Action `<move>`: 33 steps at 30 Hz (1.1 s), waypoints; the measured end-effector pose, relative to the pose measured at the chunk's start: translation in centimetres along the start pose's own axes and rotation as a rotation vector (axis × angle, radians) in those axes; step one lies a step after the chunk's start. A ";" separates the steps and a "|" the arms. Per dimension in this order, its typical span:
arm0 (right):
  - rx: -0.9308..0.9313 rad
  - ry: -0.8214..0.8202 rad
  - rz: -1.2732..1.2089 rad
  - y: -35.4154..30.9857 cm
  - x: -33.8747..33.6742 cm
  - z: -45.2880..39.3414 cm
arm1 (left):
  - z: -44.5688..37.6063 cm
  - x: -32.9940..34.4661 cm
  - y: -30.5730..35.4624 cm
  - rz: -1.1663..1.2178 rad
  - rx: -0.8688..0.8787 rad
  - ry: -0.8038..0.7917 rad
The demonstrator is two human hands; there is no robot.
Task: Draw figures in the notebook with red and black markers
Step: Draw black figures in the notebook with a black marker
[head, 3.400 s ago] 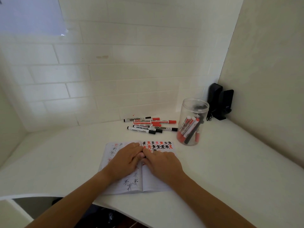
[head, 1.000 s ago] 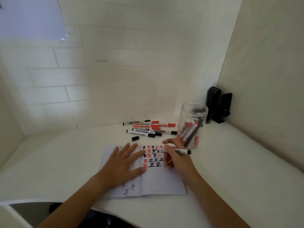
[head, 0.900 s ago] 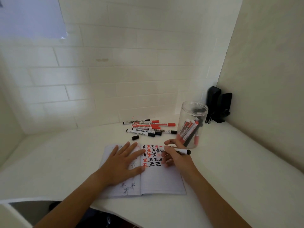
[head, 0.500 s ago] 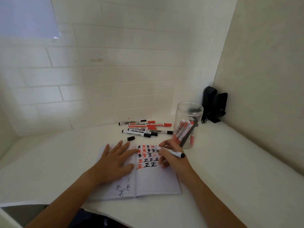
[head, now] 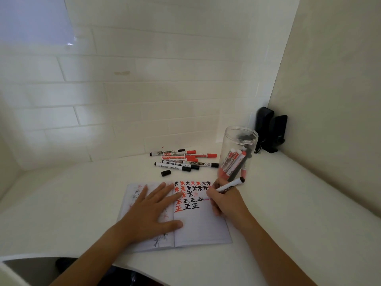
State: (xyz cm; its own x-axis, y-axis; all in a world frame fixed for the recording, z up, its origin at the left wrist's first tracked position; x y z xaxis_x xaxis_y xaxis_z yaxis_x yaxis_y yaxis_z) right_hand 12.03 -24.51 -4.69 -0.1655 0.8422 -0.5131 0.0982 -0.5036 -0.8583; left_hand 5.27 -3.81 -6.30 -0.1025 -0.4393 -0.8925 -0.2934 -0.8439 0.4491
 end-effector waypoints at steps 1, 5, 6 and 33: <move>0.004 0.024 0.012 0.2 -0.2 0.1 | 0.1 0.0 0.0 0.002 0.002 -0.005; -0.032 0.055 0.007 -0.1 0.0 0.2 | 0.1 -0.1 0.0 0.003 -0.006 -0.012; -0.053 0.053 0.014 -0.4 0.0 0.3 | 0.1 -0.1 -0.1 0.005 -0.009 -0.010; -0.043 0.061 0.180 -0.5 0.2 0.6 | 0.1 0.1 0.0 -0.012 -0.002 0.038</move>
State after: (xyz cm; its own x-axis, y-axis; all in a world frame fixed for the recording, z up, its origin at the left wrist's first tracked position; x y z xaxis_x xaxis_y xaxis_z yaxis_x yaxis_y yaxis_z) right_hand 11.38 -24.20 -4.35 -0.0814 0.7499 -0.6565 0.1627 -0.6399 -0.7511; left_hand 5.14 -3.88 -6.42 -0.0633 -0.4403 -0.8956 -0.2920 -0.8499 0.4385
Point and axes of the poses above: each hand's wrist, its own z-axis away from the middle knuckle, its own x-axis out of the palm, y = z × x, the point moved 10 cm from there along -z, towards the middle knuckle, and after that the axes turned 14 degrees about z, right-handed, at the moved point
